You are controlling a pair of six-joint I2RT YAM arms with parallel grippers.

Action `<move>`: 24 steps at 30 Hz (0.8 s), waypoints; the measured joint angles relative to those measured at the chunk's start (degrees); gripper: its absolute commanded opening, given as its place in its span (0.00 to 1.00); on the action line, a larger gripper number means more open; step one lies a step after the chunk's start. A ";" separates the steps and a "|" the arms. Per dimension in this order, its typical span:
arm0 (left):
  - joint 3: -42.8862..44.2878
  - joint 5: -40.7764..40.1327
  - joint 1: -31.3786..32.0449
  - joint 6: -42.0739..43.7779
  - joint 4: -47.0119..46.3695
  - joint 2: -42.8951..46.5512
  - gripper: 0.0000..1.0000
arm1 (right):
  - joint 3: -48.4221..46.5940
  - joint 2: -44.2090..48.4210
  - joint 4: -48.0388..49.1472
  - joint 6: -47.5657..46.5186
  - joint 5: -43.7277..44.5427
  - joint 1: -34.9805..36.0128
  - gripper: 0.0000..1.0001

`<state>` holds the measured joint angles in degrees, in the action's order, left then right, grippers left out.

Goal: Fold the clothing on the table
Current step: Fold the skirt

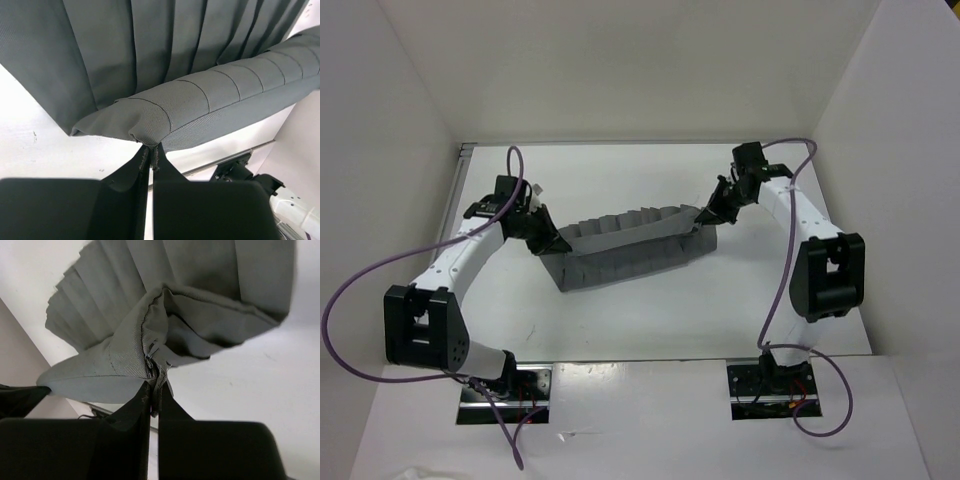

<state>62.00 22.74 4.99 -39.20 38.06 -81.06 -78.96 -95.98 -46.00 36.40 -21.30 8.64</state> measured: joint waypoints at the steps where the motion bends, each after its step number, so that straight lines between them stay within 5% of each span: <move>1: -0.26 -0.09 0.00 -0.02 -0.24 -0.24 0.00 | -1.11 -1.66 0.59 0.00 -0.17 0.02 0.00; 6: -0.98 -0.57 -0.07 -0.26 -2.80 -4.85 0.03 | -6.47 -9.60 1.90 -0.02 -0.59 0.13 0.00; 7: -0.98 -0.59 -0.13 -0.28 -3.56 -6.27 0.08 | -7.89 -11.21 1.92 -0.04 -0.57 0.13 0.12; 8: -0.81 -0.59 -0.24 -0.33 -4.42 -8.24 0.30 | -9.25 -12.74 1.95 -0.11 -0.59 0.13 0.19; 10: 1.03 -1.14 -0.59 -0.39 -5.03 -12.72 0.47 | -12.04 -15.43 2.03 -0.28 0.11 0.17 0.45; 12: 4.57 -1.73 -2.01 -1.40 -5.60 -17.68 0.63 | -14.93 -17.66 3.39 -0.46 1.92 -0.07 0.48; 19: 18.08 -3.58 -9.38 -5.33 -10.91 -23.23 0.77 | -17.55 -17.09 11.74 -0.94 8.00 -0.44 0.56; 24: 11.76 -5.01 -10.99 -5.77 -13.38 -13.27 0.80 | -17.14 -13.11 9.66 -3.67 12.98 -0.11 0.57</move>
<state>73.76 17.74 -6.00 -44.97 24.69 -94.32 -96.09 -109.10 -36.34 32.73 -8.32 8.54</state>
